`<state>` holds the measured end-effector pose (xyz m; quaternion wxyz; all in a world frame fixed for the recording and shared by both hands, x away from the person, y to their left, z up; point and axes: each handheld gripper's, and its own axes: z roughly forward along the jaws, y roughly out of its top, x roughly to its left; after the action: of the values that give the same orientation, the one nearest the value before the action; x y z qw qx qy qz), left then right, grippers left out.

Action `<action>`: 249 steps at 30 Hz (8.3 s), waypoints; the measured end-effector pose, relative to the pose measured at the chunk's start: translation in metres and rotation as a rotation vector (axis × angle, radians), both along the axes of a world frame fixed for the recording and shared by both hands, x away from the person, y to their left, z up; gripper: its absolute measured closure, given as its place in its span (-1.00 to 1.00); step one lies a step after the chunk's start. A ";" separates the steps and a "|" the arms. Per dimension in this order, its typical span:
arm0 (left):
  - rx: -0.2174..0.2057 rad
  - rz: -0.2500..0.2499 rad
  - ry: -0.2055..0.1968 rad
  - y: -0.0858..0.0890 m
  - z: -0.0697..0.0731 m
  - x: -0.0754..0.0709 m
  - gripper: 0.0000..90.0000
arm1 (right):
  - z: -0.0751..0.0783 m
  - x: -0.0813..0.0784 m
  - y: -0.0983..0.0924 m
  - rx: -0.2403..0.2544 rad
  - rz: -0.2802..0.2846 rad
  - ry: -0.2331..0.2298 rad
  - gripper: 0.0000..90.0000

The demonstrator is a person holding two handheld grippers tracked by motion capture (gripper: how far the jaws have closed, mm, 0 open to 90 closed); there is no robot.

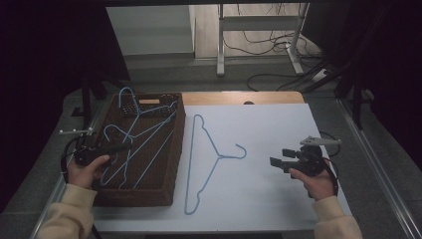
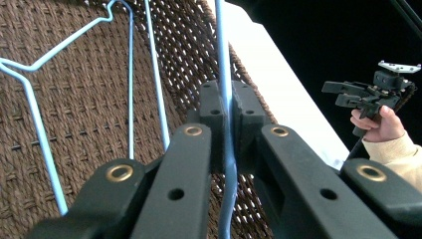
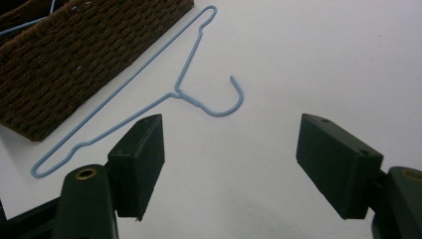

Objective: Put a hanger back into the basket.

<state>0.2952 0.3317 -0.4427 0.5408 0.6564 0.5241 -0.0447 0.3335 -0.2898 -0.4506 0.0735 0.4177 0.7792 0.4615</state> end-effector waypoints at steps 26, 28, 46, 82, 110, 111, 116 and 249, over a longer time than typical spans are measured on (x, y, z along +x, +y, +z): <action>0.222 0.045 0.031 -0.008 0.008 -0.001 -0.29 | 0.002 -0.001 -0.002 0.007 -0.005 -0.004 -0.39; 0.227 0.042 0.023 -0.007 0.009 -0.003 -0.29 | 0.002 -0.001 -0.002 0.008 -0.005 -0.002 -0.39; 0.216 -0.127 -0.096 -0.044 0.030 -0.021 -0.38 | 0.000 0.001 0.000 0.011 0.002 0.006 -0.40; 0.230 -0.244 -0.136 -0.105 0.022 -0.041 -0.45 | 0.002 -0.004 0.001 -0.022 0.014 -0.004 -0.41; 0.245 -0.268 -0.126 -0.114 0.017 -0.046 -0.46 | -0.020 0.051 0.139 -0.246 0.100 0.074 -0.12; 0.241 -0.265 -0.124 -0.113 0.017 -0.047 -0.46 | -0.022 0.052 0.145 -0.245 0.105 0.082 -0.06; 0.234 -0.259 -0.130 -0.110 0.019 -0.047 -0.46 | -0.031 0.053 0.177 -0.247 0.172 0.107 0.31; 0.236 -0.266 -0.129 -0.107 0.020 -0.042 -0.47 | -0.060 0.032 0.211 -0.419 0.253 0.252 1.00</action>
<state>0.2535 0.2249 -0.4227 0.4818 0.7802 0.3988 -0.0119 0.3658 -0.0784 -0.5110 0.0023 0.3468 0.9066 0.2403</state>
